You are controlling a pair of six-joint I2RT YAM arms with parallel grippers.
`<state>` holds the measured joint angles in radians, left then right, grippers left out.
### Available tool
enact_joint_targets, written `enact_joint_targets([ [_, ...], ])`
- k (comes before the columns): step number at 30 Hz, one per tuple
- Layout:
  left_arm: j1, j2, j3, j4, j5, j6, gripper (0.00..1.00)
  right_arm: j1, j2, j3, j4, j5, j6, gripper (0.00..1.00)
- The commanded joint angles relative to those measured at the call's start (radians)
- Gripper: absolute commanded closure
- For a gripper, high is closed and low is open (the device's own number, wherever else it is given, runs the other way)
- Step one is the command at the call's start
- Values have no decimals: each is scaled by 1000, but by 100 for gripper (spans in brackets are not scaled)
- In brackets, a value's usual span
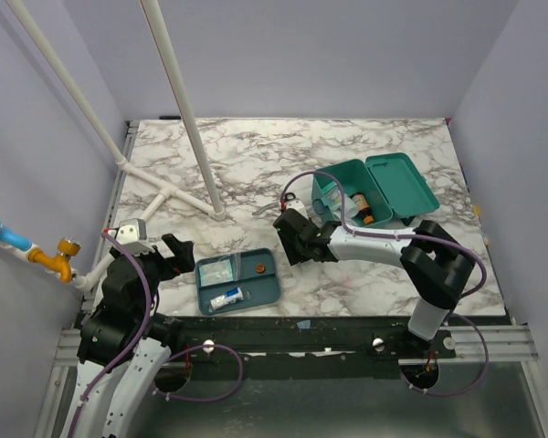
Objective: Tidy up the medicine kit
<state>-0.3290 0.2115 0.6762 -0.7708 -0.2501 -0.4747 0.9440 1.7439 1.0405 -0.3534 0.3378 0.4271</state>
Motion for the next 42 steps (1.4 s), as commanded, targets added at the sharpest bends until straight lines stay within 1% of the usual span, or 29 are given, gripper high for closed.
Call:
enact_joint_targets([
  [1, 1, 4, -7, 15, 22, 11, 1, 9, 51, 7, 32, 47, 20, 48],
  [4, 1, 5, -7, 15, 22, 12, 1, 9, 65, -1, 39, 47, 20, 54],
  [6, 1, 6, -7, 15, 22, 12, 1, 9, 69, -6, 41, 44, 19, 62],
  [9, 1, 6, -8, 15, 23, 12, 2, 9, 61, -18, 46, 44, 16, 80],
  [13, 1, 6, -9, 16, 23, 13, 2, 9, 48, -23, 46, 43, 8, 99],
  [19, 1, 7, -9, 16, 21, 13, 1, 13, -39, 0, 28, -5, -4, 99],
  [24, 1, 8, -9, 15, 21, 13, 1, 17, -161, 40, -28, -49, -14, 99],
  [27, 1, 8, -9, 16, 22, 13, 2, 16, -243, 51, -44, -114, -33, 99],
  [30, 2, 8, -9, 16, 23, 13, 1, 16, -309, 66, -68, -138, -47, 99],
  [35, 2, 4, -9, 16, 23, 13, 1, 15, -374, 134, -156, -67, -74, 99],
  [38, 2, 2, -8, 15, 23, 13, 1, 9, -396, 158, -182, 38, -111, 99],
  [40, 1, 1, -8, 14, 21, 13, 1, -21, -405, 173, -195, 80, -128, 99],
  [42, 1, -1, -9, 15, 21, 13, 2, -73, -409, 184, -198, 84, -144, 99],
])
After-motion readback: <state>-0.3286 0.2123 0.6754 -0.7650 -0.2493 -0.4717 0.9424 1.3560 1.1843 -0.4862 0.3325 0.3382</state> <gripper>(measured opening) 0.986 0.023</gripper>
